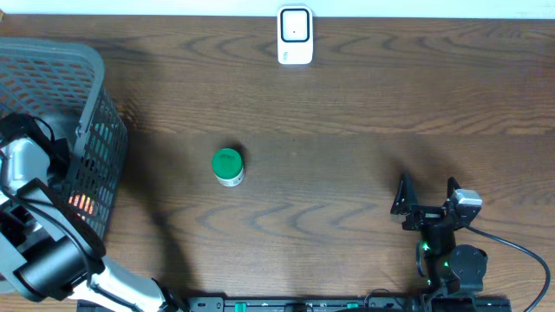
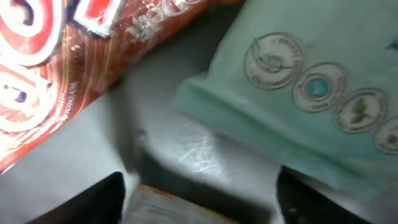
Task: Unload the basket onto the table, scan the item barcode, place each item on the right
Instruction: 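Reach the left gripper into the basket and grasp the orange snack packet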
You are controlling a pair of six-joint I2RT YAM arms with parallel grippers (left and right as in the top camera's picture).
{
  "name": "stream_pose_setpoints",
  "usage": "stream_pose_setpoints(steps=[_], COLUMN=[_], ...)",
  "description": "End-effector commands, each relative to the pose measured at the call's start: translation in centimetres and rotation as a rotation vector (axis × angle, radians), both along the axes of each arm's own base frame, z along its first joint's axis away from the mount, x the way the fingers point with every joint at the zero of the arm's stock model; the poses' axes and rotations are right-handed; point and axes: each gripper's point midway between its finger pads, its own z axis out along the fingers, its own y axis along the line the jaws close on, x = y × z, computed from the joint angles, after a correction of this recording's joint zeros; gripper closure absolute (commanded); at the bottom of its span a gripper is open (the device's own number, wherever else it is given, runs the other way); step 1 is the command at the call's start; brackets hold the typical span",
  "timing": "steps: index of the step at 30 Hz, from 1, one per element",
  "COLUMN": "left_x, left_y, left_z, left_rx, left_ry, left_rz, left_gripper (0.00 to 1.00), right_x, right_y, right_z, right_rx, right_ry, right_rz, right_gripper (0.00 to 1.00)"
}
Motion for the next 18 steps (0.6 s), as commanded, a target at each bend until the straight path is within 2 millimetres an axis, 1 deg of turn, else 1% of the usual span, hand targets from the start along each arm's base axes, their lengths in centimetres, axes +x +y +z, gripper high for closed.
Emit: stream_pose_setpoints(steps=[1,3,6,7,8,9,11,13,15,18], left_x=[-1.8,-1.9,-1.8,-1.6,-1.5,-1.3,-1.0,-0.7,-0.4,-0.5], left_y=[-2.4,-2.5,-2.3,-2.2,-2.1,-1.8,-1.0,-0.2,0.0,0.0], left_z=[-3.9,-3.8,-3.4,-3.2,-3.1,-2.8,-2.2,-1.5,-0.9,-0.2], left_rx=[-0.119,-0.124,-0.122,-0.118,-0.113,-0.104,-0.068,-0.032,-0.027,-0.022], left_ry=[0.091,0.098,0.095,0.091,0.086,0.082,0.081,0.081,0.081,0.082], left_rz=[0.000,0.000,0.000,0.000,0.000,-0.001,-0.004,-0.045,-0.150,-0.247], left_gripper=[0.30,0.35,0.35,0.28,0.15,0.09,0.00,0.02,0.02,0.02], right_x=[0.0,0.0,0.0,0.0,0.0,0.0,0.0,0.0,0.0,0.0], right_y=[0.2,0.2,0.2,0.2,0.2,0.2,0.2,0.2,0.2,0.2], right_z=[-0.1,-0.1,-0.1,-0.1,-0.1,-0.1,-0.1,-0.1,-0.1,-0.1], right_rx=[0.009,0.009,0.009,0.009,0.009,0.009,0.009,0.009,0.009,0.009], right_ry=[0.001,0.001,0.001,0.001,0.001,0.001,0.001,0.001,0.001,0.001], right_rz=[0.006,0.006,0.006,0.006,0.006,0.006,0.006,0.006,0.006,0.006], right_gripper=[0.01,0.01,0.01,0.01,0.01,0.01,0.01,0.01,0.01,0.01])
